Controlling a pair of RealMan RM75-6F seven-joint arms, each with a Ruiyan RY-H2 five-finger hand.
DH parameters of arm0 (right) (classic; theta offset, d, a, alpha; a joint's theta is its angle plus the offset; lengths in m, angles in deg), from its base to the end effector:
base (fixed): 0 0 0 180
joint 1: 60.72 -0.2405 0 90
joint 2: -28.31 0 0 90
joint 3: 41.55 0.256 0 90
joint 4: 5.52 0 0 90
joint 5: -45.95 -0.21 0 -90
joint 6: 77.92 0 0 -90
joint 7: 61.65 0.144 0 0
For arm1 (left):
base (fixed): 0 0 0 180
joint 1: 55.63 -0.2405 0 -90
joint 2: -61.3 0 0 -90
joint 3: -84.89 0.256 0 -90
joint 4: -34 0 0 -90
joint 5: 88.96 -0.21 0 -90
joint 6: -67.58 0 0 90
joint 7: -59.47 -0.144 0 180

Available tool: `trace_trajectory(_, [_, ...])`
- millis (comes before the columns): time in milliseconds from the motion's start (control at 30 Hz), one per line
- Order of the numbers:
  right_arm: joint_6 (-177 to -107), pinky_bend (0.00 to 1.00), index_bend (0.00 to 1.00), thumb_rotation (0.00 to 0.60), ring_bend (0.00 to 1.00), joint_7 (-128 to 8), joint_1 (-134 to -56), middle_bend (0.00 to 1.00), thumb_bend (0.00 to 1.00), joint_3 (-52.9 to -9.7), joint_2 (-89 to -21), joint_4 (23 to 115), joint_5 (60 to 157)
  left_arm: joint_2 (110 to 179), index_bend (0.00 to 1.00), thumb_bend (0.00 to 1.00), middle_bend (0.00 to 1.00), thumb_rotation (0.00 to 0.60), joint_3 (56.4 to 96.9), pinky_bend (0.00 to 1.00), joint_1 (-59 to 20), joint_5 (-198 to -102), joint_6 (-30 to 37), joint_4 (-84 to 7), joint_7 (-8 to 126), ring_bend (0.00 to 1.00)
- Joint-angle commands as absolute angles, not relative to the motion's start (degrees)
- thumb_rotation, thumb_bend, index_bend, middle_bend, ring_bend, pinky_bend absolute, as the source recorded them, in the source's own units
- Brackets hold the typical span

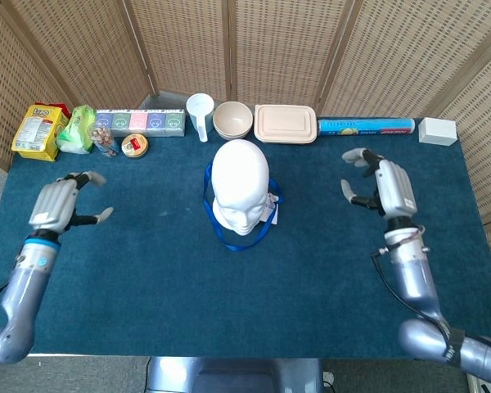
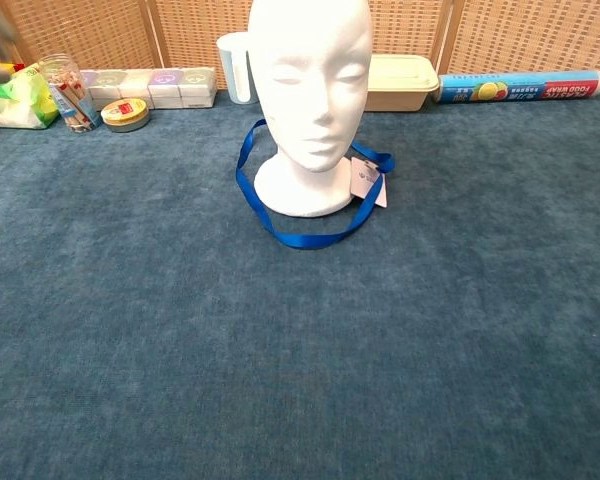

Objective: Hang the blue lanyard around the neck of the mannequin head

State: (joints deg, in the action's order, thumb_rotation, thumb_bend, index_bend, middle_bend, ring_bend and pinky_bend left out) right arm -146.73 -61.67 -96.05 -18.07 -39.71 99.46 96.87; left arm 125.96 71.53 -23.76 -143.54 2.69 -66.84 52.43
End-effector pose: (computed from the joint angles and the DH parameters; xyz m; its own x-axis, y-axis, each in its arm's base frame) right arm -0.1500 -0.3578 0.1462 -0.1237 0.0077 0.9923 -0.9884 -0.0898 -0.1226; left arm -0.2158 0.3322 0.1356 0.2073 0.1129 0.9717 0.9782 -0.0110 -0.2074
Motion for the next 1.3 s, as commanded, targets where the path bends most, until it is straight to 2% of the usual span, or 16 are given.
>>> trace_trajectory(33, [-149.7,0.39,0.34,0.600,0.35,-63.6,-93.0,0.36,0.42,-21.3,-38.2,101.7,100.3,123.8,0.32,0.23,0.35,0.509,74.1,0.29,-27.7,-147.7,-0.2,-67.4,55.5,0.27])
trace_trajectory(433, [-158.6,0.39,0.38,0.600,0.35,-67.6,-83.0,0.38,0.42,-30.7,-37.0,103.4,109.7,120.3,0.32,0.23,0.35,0.507,80.7,0.29,-38.9,-158.7,-9.7,-66.8,61.3,0.27])
trace_trajectory(633, [-162.3,0.39,0.38,0.600,0.35,-70.5,-79.1,0.39,0.42,-34.0,-36.9,104.0,113.1,120.2,0.32,0.23,0.35,0.509,83.3,0.28,-43.4,-162.1,-13.4,-67.1,63.4,0.26])
trace_trajectory(1000, [-168.0,0.38,0.40,0.600,0.35,-74.8,-72.3,0.40,0.42,-39.0,-34.7,105.8,119.9,120.0,0.36,0.23,0.35,0.510,87.8,0.28,-50.8,-170.2,-21.2,-67.5,62.6,0.27])
trace_trajectory(1300, [-170.1,0.38,0.40,0.600,0.35,-74.5,-68.0,0.40,0.42,-41.2,-33.9,106.1,123.4,118.4,0.36,0.23,0.35,0.511,89.2,0.28,-53.9,-171.3,-22.0,-69.8,61.4,0.27])
